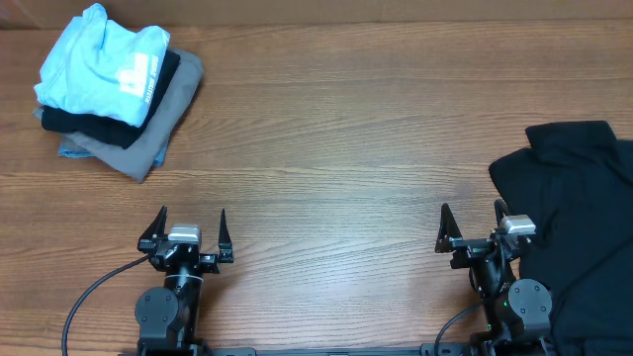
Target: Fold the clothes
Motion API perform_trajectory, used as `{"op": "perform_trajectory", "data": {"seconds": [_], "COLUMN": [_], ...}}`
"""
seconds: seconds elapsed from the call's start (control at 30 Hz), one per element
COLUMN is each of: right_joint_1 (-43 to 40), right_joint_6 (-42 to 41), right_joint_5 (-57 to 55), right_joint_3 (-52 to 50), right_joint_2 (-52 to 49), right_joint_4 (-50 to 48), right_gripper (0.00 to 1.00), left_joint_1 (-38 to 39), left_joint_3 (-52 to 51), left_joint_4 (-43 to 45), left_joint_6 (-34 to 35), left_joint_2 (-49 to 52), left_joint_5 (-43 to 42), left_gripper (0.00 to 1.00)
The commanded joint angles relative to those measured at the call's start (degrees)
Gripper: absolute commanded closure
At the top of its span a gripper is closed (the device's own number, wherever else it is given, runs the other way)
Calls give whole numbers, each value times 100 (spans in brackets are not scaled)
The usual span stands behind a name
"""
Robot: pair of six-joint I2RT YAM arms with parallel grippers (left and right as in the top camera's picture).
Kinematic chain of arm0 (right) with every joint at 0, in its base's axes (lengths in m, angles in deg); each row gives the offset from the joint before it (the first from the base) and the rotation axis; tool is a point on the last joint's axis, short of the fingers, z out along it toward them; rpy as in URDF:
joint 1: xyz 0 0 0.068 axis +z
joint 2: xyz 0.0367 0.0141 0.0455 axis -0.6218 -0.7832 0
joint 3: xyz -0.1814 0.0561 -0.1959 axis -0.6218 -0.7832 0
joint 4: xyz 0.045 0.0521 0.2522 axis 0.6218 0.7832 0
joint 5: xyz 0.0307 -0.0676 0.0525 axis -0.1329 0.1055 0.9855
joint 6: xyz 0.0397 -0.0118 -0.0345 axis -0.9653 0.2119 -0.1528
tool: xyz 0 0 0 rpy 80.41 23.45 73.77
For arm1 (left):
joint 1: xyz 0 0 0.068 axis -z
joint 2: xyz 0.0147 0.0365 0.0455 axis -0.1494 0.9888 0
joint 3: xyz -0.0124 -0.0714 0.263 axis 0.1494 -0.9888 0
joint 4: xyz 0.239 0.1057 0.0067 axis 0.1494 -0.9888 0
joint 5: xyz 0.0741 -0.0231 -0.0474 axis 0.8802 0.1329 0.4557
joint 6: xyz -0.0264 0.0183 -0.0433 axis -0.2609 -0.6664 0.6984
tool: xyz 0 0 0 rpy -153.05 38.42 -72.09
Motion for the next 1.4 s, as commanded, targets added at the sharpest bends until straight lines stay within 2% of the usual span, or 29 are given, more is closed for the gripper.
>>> {"op": "perform_trajectory", "data": {"seconds": [0.0, 1.37], "right_joint_1": [-15, -15], "right_joint_6": [-22, -22], "right_joint_5": [9, 11], "right_joint_3": [-17, -17], "right_joint_2": [50, 50], "right_joint_4": [-24, -24], "right_gripper": [0, 0], "left_joint_1": [-24, -24], "left_joint_3": [-20, -20], "left_joint_4": [2, 4], "left_joint_6": [96, 291], "left_joint_2": [-57, -55], "left_joint_5": [-26, -90], "left_gripper": [0, 0]}}
